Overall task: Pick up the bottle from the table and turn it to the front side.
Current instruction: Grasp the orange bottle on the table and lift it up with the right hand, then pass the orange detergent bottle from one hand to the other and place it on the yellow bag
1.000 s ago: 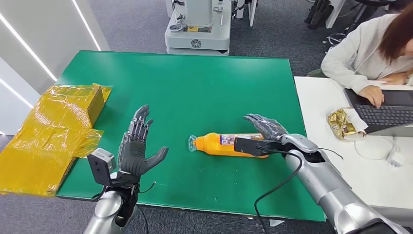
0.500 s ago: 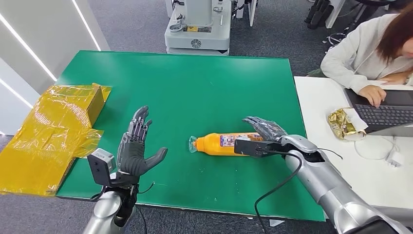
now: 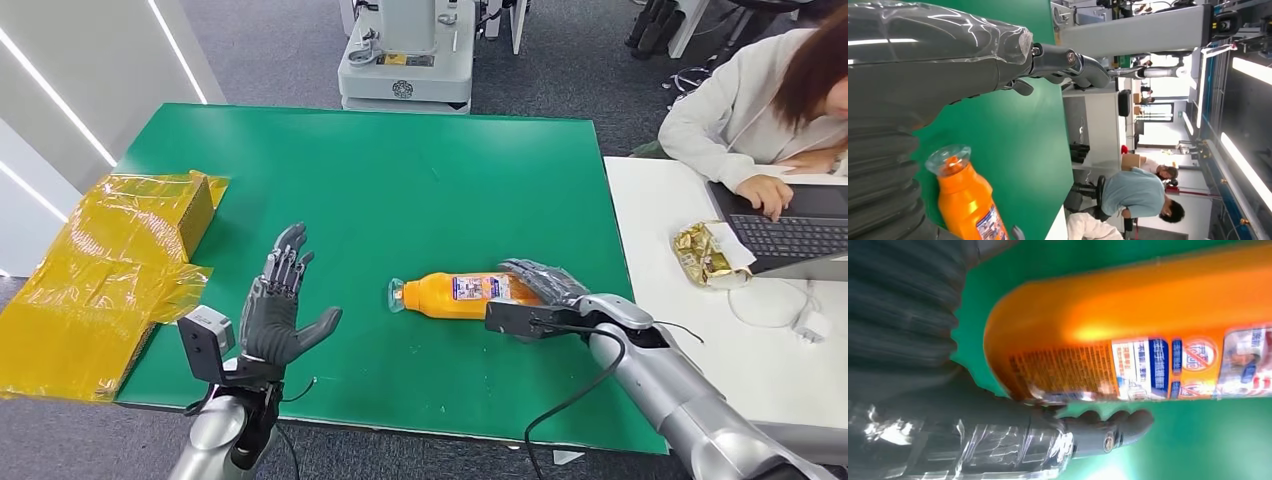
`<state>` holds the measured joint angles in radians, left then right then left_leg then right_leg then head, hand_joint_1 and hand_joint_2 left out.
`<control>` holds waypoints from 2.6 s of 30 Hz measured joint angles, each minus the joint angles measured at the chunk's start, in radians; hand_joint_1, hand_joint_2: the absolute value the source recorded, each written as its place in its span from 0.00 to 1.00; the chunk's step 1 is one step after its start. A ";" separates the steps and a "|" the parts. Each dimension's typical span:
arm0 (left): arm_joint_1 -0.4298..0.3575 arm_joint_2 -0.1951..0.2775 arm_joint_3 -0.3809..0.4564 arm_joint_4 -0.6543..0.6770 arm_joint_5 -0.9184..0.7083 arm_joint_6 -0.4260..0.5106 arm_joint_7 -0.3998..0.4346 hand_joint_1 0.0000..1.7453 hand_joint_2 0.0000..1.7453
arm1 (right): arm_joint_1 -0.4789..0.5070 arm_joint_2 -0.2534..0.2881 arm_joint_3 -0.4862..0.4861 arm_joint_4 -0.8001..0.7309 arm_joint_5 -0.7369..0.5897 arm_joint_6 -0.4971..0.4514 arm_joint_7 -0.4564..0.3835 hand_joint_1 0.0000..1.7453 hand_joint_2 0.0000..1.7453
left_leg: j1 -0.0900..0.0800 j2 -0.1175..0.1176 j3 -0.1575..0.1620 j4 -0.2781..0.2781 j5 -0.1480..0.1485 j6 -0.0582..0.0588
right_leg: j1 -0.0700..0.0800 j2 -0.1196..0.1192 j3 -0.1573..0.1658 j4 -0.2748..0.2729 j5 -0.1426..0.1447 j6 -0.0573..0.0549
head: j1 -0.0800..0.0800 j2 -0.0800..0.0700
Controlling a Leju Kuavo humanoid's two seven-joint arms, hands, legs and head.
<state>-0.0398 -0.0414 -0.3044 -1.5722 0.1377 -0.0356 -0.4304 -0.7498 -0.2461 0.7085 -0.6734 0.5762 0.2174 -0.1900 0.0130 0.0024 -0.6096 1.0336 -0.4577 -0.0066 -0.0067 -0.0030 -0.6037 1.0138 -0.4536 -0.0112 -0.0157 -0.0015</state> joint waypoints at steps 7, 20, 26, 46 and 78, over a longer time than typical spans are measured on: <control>0.003 0.003 0.000 0.005 0.000 -0.006 -0.001 0.00 1.00 | 0.008 -0.016 0.016 -0.013 -0.011 0.006 0.000 0.91 1.00 | 0.000 0.000 0.000 0.000 0.000 0.000 | 0.000 0.000 0.000 0.000 0.000 0.000 | 0.000 0.000; 0.019 0.003 0.001 0.006 0.016 -0.023 -0.001 0.00 1.00 | 0.022 -0.026 0.038 -0.042 -0.010 -0.026 0.002 1.00 1.00 | 0.000 0.000 0.001 0.000 0.000 0.000 | 0.000 0.000 0.001 0.000 0.000 0.000 | 0.000 0.000; 0.036 0.004 0.002 0.006 0.017 -0.022 -0.005 0.00 1.00 | 0.060 -0.029 0.038 -0.079 -0.035 -0.082 -0.029 1.00 1.00 | 0.000 0.000 0.001 0.000 0.000 0.000 | 0.000 0.000 0.001 0.000 0.000 0.000 | 0.000 0.000; 0.048 0.004 0.006 0.006 0.013 -0.005 -0.021 0.00 1.00 | 0.202 -0.033 -0.036 -0.210 -0.216 -0.152 -0.151 1.00 1.00 | 0.000 -0.001 0.000 0.000 0.000 0.000 | 0.000 -0.001 0.000 0.000 -0.001 0.000 | 0.000 0.000; -0.082 -0.022 0.010 0.064 0.003 -0.083 0.035 0.00 1.00 | 0.717 0.091 -0.410 -0.856 -0.068 -0.408 -0.159 1.00 1.00 | 0.000 -0.002 0.000 -0.001 -0.002 0.000 | 0.000 -0.003 0.000 0.000 -0.002 -0.001 | 0.000 0.000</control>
<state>-0.1217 -0.0632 -0.2949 -1.5078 0.1405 -0.1183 -0.3955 -0.0328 -0.1548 0.2980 -1.5294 0.5083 -0.1903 -0.3491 0.0131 0.0000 -0.6101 1.0329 -0.4594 -0.0065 -0.0066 -0.0063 -0.6036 1.0138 -0.4561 -0.0120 -0.0155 -0.0015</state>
